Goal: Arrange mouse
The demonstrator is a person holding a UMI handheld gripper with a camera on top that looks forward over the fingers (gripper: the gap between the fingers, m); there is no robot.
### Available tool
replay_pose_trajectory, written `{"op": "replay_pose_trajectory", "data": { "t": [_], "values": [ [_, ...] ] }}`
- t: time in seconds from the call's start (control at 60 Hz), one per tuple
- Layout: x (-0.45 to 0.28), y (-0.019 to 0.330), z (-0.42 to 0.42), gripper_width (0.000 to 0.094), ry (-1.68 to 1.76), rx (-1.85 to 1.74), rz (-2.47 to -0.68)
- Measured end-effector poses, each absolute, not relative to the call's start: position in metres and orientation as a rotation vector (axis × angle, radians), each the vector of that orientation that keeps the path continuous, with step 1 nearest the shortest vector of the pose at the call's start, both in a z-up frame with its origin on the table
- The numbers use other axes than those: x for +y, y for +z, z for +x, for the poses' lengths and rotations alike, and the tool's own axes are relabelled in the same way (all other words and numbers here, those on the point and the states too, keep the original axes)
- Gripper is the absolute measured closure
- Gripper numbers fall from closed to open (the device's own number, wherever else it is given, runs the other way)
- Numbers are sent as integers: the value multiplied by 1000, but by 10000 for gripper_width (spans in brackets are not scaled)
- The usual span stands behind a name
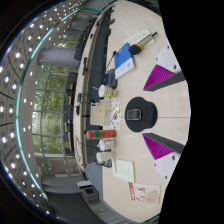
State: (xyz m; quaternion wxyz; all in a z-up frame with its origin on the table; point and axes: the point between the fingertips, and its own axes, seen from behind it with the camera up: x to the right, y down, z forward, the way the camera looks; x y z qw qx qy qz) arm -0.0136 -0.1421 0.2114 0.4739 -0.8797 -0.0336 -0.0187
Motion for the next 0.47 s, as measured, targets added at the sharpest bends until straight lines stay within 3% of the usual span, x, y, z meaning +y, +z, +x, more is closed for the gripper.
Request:
{"op": "replay_pose_trajectory", "data": {
  "t": [0.25,0.467],
  "values": [
    [-252,236,-15,82,0,-105,-2129],
    [-300,252,-17,78,-3,-142,-2090]
  ]
}}
